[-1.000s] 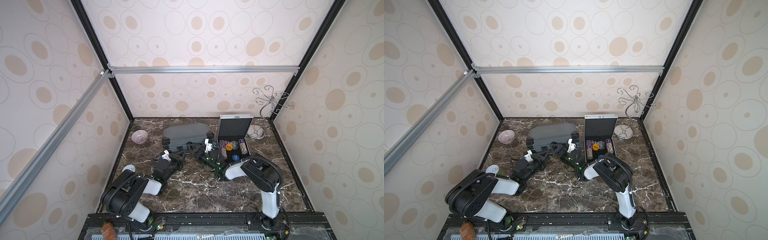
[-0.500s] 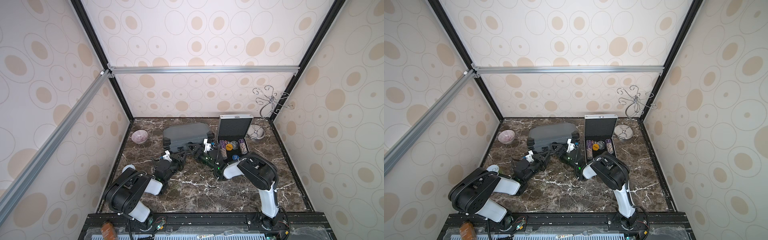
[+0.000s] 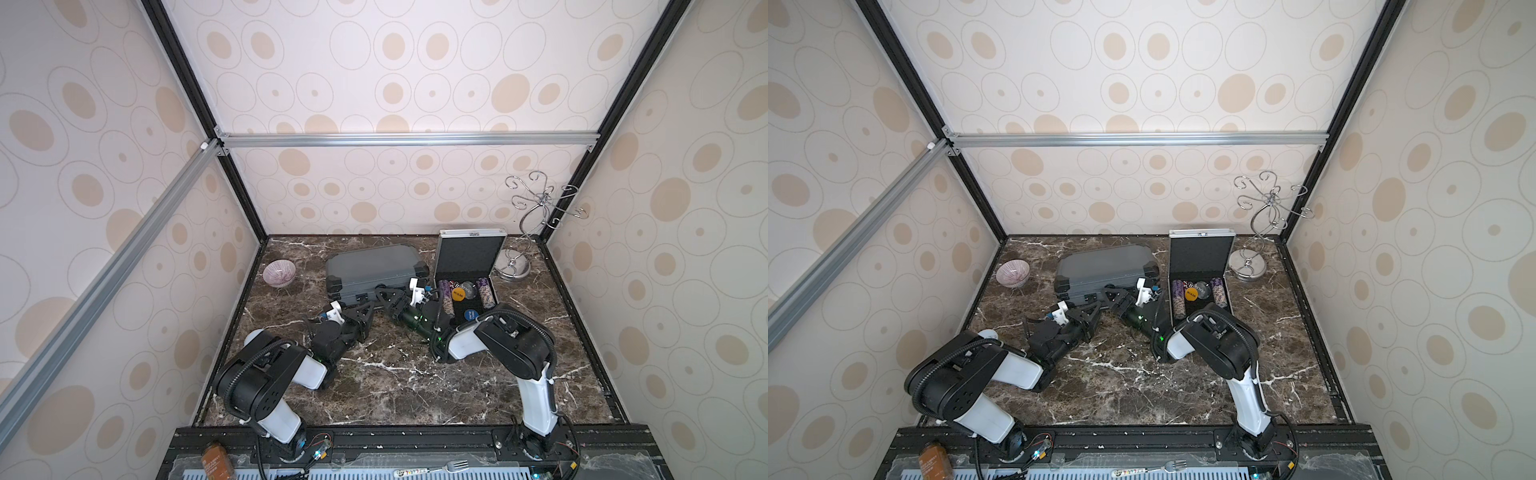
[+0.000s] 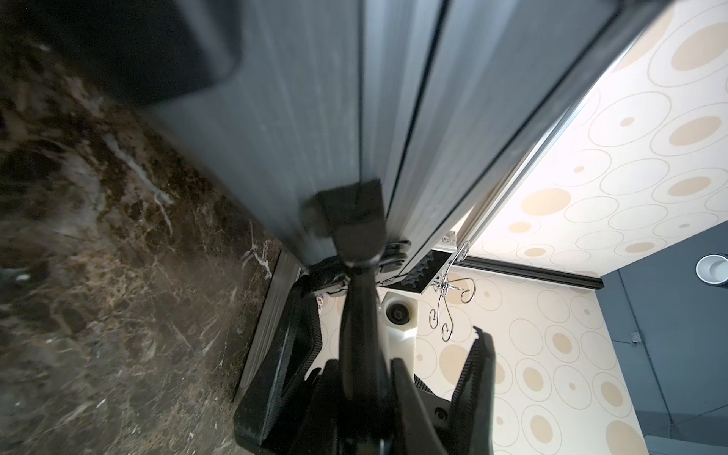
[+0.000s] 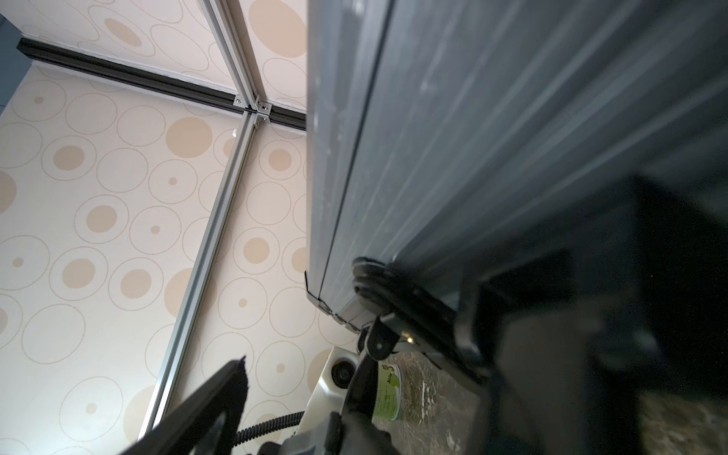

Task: Open the poker set cases
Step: Open the fastener on the poker set case.

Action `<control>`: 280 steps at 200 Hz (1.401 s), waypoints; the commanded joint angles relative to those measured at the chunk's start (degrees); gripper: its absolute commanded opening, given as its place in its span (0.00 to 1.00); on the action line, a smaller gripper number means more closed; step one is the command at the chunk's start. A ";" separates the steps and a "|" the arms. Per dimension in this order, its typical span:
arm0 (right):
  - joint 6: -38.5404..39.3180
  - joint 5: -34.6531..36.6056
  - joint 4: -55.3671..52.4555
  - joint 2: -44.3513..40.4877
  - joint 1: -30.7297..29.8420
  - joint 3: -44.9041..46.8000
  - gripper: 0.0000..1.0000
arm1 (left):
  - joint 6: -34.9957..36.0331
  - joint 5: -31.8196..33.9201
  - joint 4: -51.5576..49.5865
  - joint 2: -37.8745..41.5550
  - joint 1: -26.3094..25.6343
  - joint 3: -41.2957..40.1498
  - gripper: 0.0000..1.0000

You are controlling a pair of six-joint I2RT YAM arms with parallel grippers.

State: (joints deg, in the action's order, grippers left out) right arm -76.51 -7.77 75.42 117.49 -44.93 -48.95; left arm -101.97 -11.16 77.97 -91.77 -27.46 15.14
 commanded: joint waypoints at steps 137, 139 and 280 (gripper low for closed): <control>-3.63 -3.91 5.62 -7.42 0.29 -2.75 0.94 | -4.43 0.00 17.28 -4.34 -0.57 -0.57 0.00; -3.75 -3.98 5.68 -7.33 0.33 -2.82 0.94 | -4.45 0.00 17.32 -4.38 -0.57 -0.60 0.00; -10.24 -5.06 5.63 -5.37 -0.32 -7.61 0.97 | -9.85 1.12 26.51 -11.75 -1.21 -0.61 0.00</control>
State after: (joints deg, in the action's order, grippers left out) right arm -82.70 -9.63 68.79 114.32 -43.94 -51.07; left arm -103.20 -9.34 92.01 -100.36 -27.79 14.20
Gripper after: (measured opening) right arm 0.969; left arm 0.178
